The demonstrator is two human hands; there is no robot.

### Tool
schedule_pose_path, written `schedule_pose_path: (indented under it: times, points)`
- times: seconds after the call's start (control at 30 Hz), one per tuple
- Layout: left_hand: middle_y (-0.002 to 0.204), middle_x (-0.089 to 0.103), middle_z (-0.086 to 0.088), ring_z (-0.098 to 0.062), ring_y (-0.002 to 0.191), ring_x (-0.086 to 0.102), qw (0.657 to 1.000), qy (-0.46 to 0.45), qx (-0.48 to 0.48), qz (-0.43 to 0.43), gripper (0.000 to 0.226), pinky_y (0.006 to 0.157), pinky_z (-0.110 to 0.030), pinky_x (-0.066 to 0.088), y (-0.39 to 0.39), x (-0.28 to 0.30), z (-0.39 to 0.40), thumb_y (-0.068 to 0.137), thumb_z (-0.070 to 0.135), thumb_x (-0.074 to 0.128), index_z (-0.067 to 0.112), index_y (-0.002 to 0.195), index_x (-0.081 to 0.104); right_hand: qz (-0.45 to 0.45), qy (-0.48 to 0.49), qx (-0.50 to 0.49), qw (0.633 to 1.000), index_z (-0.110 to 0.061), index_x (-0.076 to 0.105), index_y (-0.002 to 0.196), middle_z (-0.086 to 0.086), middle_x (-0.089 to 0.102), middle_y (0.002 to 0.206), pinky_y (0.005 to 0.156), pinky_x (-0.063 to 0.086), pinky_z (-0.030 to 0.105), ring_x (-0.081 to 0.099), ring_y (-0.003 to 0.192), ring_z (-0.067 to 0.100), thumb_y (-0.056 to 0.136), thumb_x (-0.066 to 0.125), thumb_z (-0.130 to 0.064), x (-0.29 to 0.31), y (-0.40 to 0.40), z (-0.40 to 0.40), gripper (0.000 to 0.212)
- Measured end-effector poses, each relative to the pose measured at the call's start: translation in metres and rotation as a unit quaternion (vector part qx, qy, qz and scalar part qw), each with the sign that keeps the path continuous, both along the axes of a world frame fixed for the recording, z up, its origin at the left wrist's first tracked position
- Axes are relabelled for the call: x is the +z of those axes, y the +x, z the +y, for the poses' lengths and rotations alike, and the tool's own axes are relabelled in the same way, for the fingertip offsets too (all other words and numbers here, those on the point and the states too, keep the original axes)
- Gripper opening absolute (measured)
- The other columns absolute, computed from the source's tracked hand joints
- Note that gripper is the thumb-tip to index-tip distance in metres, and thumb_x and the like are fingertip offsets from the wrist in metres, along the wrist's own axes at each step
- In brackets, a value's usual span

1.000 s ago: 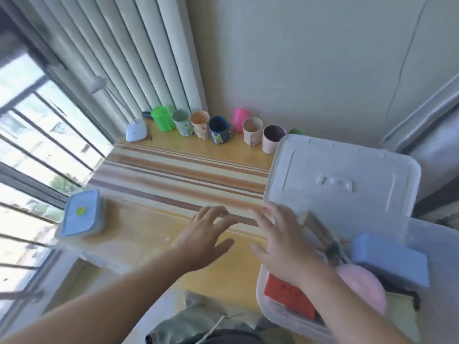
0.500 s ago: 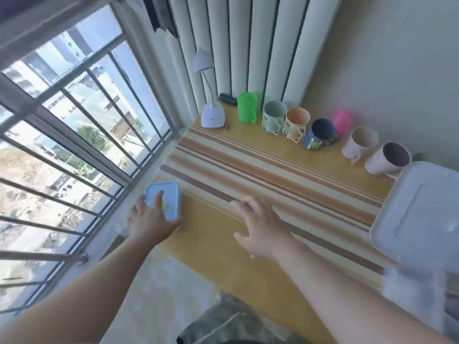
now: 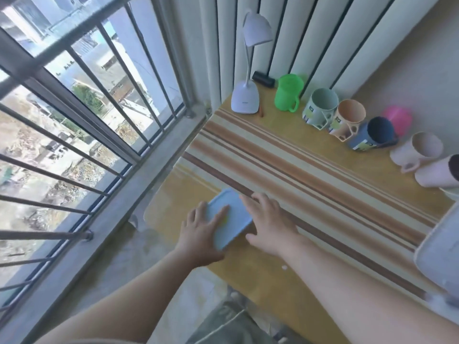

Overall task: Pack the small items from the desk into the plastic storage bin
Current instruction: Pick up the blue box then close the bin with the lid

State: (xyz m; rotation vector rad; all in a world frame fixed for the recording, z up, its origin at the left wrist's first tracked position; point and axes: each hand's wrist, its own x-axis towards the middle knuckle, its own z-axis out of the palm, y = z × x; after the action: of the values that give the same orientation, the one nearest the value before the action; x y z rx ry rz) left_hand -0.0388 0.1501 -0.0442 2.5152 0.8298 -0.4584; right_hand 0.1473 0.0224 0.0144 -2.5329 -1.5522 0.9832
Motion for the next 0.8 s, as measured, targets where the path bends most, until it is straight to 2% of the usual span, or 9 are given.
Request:
schedule_pose_path:
  times: [0.1,0.17,0.27,0.37,0.43,0.53,0.63,0.73,0.8]
  points:
    - [0.161,0.013,-0.012,-0.042,0.144,0.023,0.974,0.013,-0.221,-0.054,0.124,0.112,-0.055,0.032,0.01,-0.004,-0.022,0.058,0.052,0.072,0.048,0.158,-0.001,-0.05,-0.086,0.039,0.994,-0.035,-0.013,0.162,0.004,-0.01,0.169,0.116,0.038,0.05,0.018,0.149,0.039,0.08,0.081,-0.046,-0.009,0.011,-0.022,0.125]
    - [0.163,0.013,-0.013,-0.041,0.148,0.018,0.955,0.017,-0.288,-0.065,0.124,0.115,-0.055,0.03,0.014,-0.007,-0.03,0.062,0.047,0.074,0.043,0.16,-0.002,-0.056,-0.116,0.074,0.989,-0.037,-0.02,0.161,0.002,-0.02,0.17,0.119,0.032,0.052,0.01,0.152,0.039,0.079,0.082,-0.05,-0.018,0.012,-0.039,0.131]
    - [0.164,0.009,-0.01,-0.037,0.151,0.012,0.975,-0.006,-0.219,-0.045,0.123,0.117,-0.051,0.032,0.004,-0.008,-0.031,0.065,0.052,0.068,0.041,0.16,-0.01,-0.008,-0.111,0.069,0.991,-0.04,-0.025,0.158,-0.007,-0.024,0.17,0.123,0.026,0.053,0.003,0.157,0.035,0.073,0.08,-0.057,-0.031,0.007,-0.057,0.136]
    - [0.161,0.015,-0.001,-0.029,0.147,0.025,0.988,-0.05,-0.14,-0.043,0.122,0.116,-0.04,0.034,-0.011,-0.01,-0.029,0.068,0.056,0.063,0.041,0.156,-0.02,0.016,-0.081,0.041,0.996,-0.043,-0.026,0.156,-0.017,-0.023,0.168,0.122,0.03,0.055,0.005,0.158,0.031,0.061,0.08,-0.074,-0.043,-0.001,-0.071,0.146]
    - [0.162,0.018,0.003,-0.024,0.144,0.032,0.991,-0.084,-0.098,-0.043,0.123,0.114,-0.036,0.034,-0.014,-0.01,-0.03,0.07,0.059,0.063,0.035,0.158,-0.019,0.023,-0.071,0.026,0.997,-0.048,-0.034,0.152,-0.016,-0.025,0.168,0.123,0.027,0.057,0.001,0.159,0.032,0.058,0.081,-0.076,-0.053,-0.008,-0.082,0.15]
    - [0.163,0.023,0.004,-0.026,0.137,0.045,0.99,-0.118,-0.061,-0.04,0.124,0.106,-0.037,0.043,-0.009,-0.008,-0.034,0.07,0.053,0.072,0.026,0.162,-0.006,0.032,-0.053,0.015,0.998,-0.06,-0.038,0.144,-0.004,-0.023,0.169,0.122,0.027,0.058,0.001,0.157,0.038,0.065,0.086,-0.06,-0.063,-0.017,-0.095,0.147]
    - [0.159,0.032,0.006,-0.026,0.129,0.053,0.991,-0.107,-0.068,-0.044,0.122,0.098,-0.035,0.047,0.003,0.009,-0.041,0.063,0.047,0.076,0.031,0.161,0.004,0.048,-0.017,-0.002,0.999,-0.066,-0.035,0.142,-0.001,-0.016,0.165,0.115,0.038,0.057,0.012,0.152,0.042,0.071,0.087,-0.04,-0.053,-0.017,-0.106,0.143]
    - [0.155,0.037,0.007,-0.026,0.124,0.055,0.989,-0.068,-0.097,-0.088,0.124,0.092,-0.036,0.048,0.033,0.048,-0.052,0.058,0.045,0.077,0.037,0.159,0.006,0.034,0.055,-0.057,0.996,-0.068,-0.027,0.146,-0.003,-0.007,0.162,0.096,0.053,0.056,0.02,0.143,0.039,0.067,0.086,-0.035,-0.014,-0.001,-0.134,0.142]
    - [0.153,0.042,0.001,-0.029,0.119,0.056,0.98,-0.045,-0.139,-0.139,0.128,0.086,-0.04,0.05,0.069,0.081,-0.073,0.055,0.045,0.079,0.036,0.161,0.007,-0.001,0.108,-0.11,0.988,-0.067,-0.021,0.15,-0.003,0.0,0.162,0.082,0.057,0.052,0.019,0.139,0.034,0.063,0.087,-0.033,0.024,0.02,-0.174,0.143]
